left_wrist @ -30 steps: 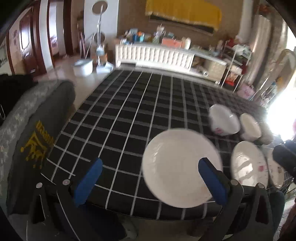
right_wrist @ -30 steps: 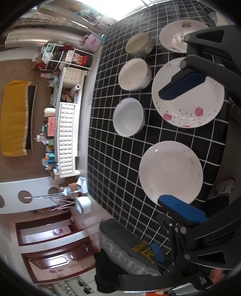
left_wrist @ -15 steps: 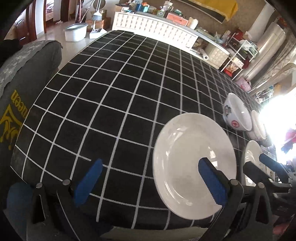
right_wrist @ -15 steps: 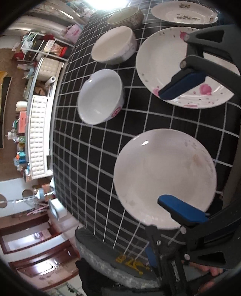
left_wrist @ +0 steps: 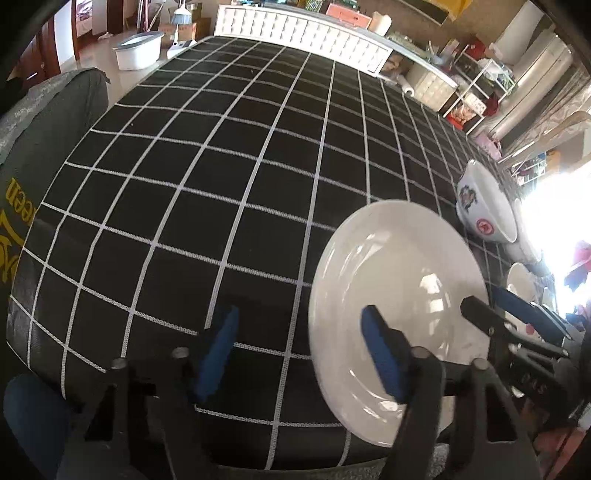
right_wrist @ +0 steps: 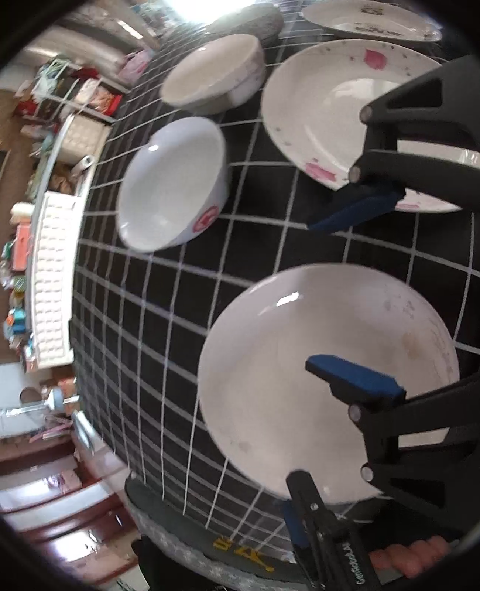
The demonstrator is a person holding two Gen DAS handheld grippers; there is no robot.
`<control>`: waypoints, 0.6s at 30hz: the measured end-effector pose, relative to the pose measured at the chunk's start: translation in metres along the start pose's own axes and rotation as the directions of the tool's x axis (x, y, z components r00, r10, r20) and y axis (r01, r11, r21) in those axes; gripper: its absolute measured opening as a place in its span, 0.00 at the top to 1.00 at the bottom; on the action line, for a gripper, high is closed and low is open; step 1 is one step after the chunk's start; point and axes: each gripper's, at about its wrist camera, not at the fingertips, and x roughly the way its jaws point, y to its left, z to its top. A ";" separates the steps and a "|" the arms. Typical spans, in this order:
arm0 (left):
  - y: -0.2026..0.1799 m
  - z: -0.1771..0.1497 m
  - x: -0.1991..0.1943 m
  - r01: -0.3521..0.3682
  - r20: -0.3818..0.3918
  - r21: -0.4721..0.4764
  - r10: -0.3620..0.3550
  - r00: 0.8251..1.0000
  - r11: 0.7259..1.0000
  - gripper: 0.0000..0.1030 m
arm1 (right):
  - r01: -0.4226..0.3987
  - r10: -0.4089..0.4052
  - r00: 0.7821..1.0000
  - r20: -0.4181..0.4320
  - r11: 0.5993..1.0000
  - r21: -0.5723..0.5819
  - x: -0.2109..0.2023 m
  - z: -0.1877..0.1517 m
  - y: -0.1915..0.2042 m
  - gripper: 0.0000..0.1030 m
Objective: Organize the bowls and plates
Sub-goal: 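Reach the left gripper to the plain white plate and grasp its rim, then lift the plain white plate with the left gripper toward the pink-flower plate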
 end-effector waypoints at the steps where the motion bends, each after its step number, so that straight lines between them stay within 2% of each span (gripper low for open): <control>1: 0.000 -0.001 0.000 -0.001 -0.001 0.001 0.001 1.000 1.000 0.44 | -0.003 0.003 1.000 -0.005 1.000 0.003 0.001 -0.001 -0.002 0.36; 2: 0.001 -0.002 0.001 0.003 -0.005 0.003 -0.003 1.000 1.000 0.48 | 0.004 -0.004 1.000 -0.007 1.000 0.002 0.002 -0.002 -0.002 0.37; 4: 0.001 -0.002 0.002 0.006 -0.011 0.004 -0.006 1.000 1.000 0.61 | 0.014 -0.014 1.000 -0.018 1.000 -0.008 0.005 -0.004 -0.003 0.49; 5: 0.001 -0.003 0.003 0.008 -0.021 0.002 -0.008 1.000 1.000 0.71 | 0.003 -0.003 1.000 -0.024 1.000 -0.005 0.006 -0.005 -0.004 0.52; 7: 0.002 -0.005 0.003 0.023 -0.029 -0.007 -0.023 0.999 1.000 0.74 | -0.018 0.019 0.999 -0.040 1.000 0.014 0.009 -0.006 -0.005 0.65; 9: 0.001 -0.006 0.001 0.029 -0.030 -0.002 -0.029 0.999 1.000 0.80 | -0.029 0.030 0.999 -0.045 0.999 0.025 0.009 -0.007 -0.008 0.73; 14: -0.006 -0.009 -0.001 0.036 -0.029 0.025 -0.035 0.999 0.999 0.89 | -0.032 0.034 0.999 -0.042 0.998 0.047 0.006 -0.008 -0.011 0.77; 18: -0.011 -0.009 -0.001 0.012 -0.027 0.030 -0.011 1.000 0.999 0.89 | -0.037 0.039 0.999 -0.028 0.997 0.063 0.002 -0.011 -0.014 0.80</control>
